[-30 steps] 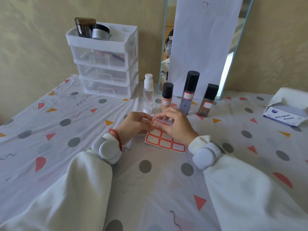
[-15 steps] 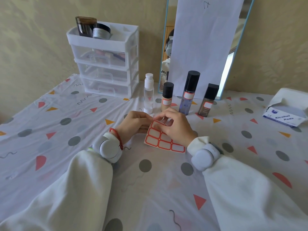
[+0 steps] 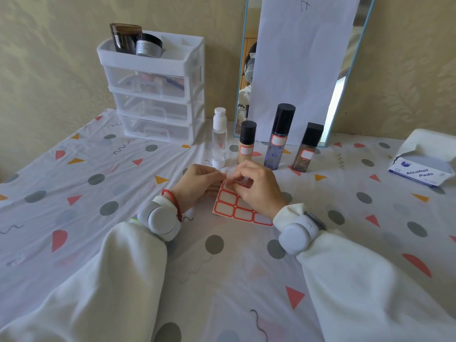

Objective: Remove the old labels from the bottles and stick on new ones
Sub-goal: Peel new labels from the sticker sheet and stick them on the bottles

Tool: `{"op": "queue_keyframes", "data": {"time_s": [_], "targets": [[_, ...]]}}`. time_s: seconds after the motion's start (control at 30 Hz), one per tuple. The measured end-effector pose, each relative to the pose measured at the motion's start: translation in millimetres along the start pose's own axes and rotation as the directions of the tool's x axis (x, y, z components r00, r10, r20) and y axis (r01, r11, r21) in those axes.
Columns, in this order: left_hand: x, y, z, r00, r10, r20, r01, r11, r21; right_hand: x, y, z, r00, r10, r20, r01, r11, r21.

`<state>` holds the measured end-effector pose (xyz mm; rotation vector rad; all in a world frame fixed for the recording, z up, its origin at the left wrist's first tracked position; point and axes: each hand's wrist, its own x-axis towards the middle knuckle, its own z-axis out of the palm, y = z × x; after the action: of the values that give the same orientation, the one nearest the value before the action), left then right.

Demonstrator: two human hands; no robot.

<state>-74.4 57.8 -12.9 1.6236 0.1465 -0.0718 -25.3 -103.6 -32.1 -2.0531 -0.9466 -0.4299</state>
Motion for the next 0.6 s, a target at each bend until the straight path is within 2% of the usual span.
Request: {"op": "queue_keyframes", "data": {"time_s": [0.13, 0.37, 0.6], "targets": [[2.0, -2.6, 1.0, 0.998, 0.043, -0.043, -0.04, 0.997, 0.068, -0.6, 0.9, 0.3, 0.999, 0.041, 0.023, -0.043, 0.995, 0.085], [5.6, -3.7, 1.7, 0.989, 0.11, -0.104, -0.07, 0.94, 0.333, 0.5, -3.6, -4.2, 0.982, 0.164, 0.093, -0.178, 0.967, 0.181], [6.3, -3.2, 0.1, 0.986, 0.131, -0.105, -0.075, 0.902, 0.426, 1.9, -12.4, -13.5, 0.947, 0.302, 0.111, -0.322, 0.878, 0.355]]}}
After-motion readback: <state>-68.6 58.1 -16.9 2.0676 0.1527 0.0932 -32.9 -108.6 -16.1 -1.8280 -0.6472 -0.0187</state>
